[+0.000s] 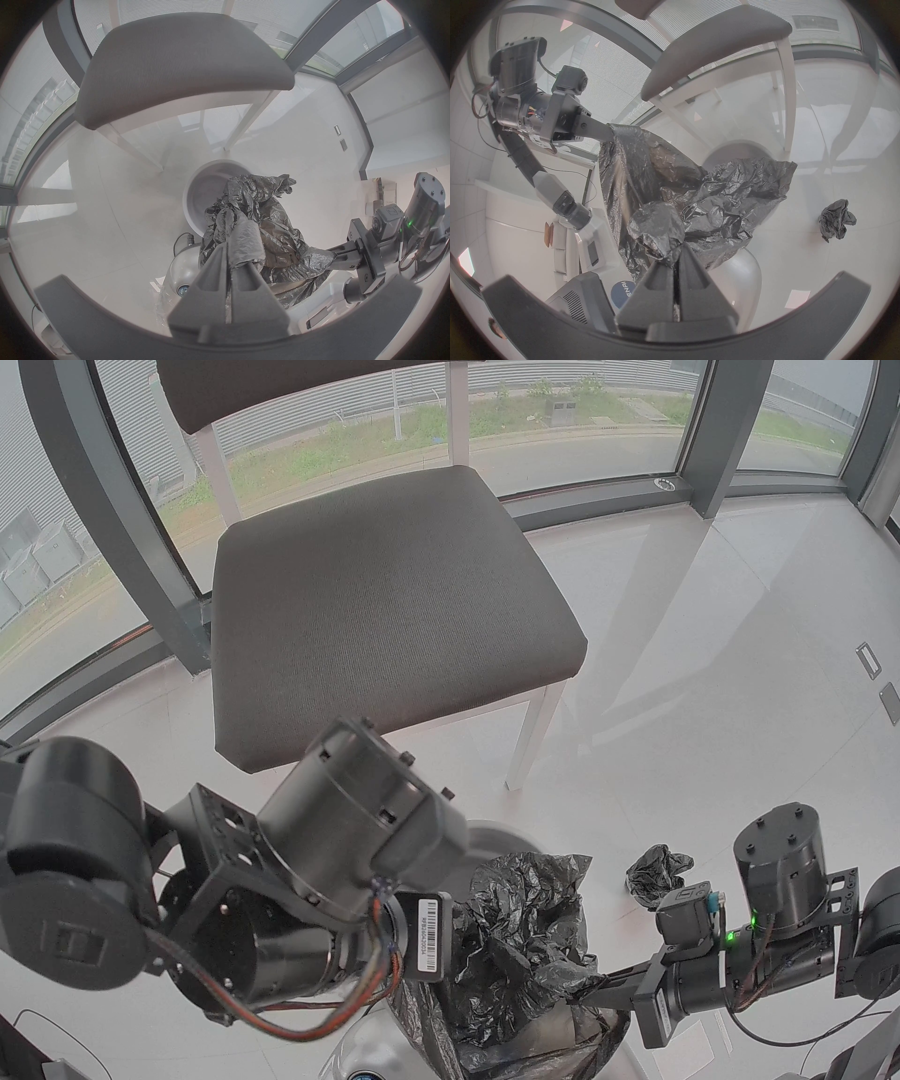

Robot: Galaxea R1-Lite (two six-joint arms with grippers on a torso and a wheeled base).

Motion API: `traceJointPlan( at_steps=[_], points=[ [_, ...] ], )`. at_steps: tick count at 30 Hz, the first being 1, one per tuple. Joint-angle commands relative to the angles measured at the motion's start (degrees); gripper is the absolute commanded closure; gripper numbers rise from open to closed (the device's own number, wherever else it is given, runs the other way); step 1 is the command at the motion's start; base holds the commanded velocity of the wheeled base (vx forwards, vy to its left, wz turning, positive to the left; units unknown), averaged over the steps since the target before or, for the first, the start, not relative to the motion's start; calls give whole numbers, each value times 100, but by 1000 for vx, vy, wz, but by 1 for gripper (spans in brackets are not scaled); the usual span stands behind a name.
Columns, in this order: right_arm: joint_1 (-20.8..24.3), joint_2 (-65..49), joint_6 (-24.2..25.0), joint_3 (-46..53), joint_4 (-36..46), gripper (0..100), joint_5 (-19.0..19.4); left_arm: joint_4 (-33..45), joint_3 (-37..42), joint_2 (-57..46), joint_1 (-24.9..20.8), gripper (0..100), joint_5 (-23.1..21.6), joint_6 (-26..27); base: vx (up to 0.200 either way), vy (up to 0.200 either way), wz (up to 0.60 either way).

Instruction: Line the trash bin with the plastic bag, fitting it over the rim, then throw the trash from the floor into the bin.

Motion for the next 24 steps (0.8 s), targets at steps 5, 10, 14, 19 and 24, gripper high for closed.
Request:
traceJointPlan(
  at_steps=[5, 10, 14, 19, 24],
  points=[
    [-619, 1635, -32, -586, -750, 100, 43, -52, 7, 549, 782, 100, -2, 13, 0, 0, 0],
    [-1032, 2576, -111, -1228, -1242, 100, 61, -694, -63, 1023, 1089, 100, 51, -4, 0, 0, 0],
    [-1393, 2980, -270, -1939, -1233, 100, 69, -1854, -89, 1393, 1441, 100, 60, 66, 0, 0, 0],
    [-1876, 3094, -445, -2599, -1031, 100, 69, -2021, -19, 1428, 1740, 100, 16, 75, 0, 0, 0],
    [-2316, 2963, -691, -2959, -477, 100, 69, -2030, 7, 1384, 1828, 100, 16, 31, 0, 0, 0]
  ],
)
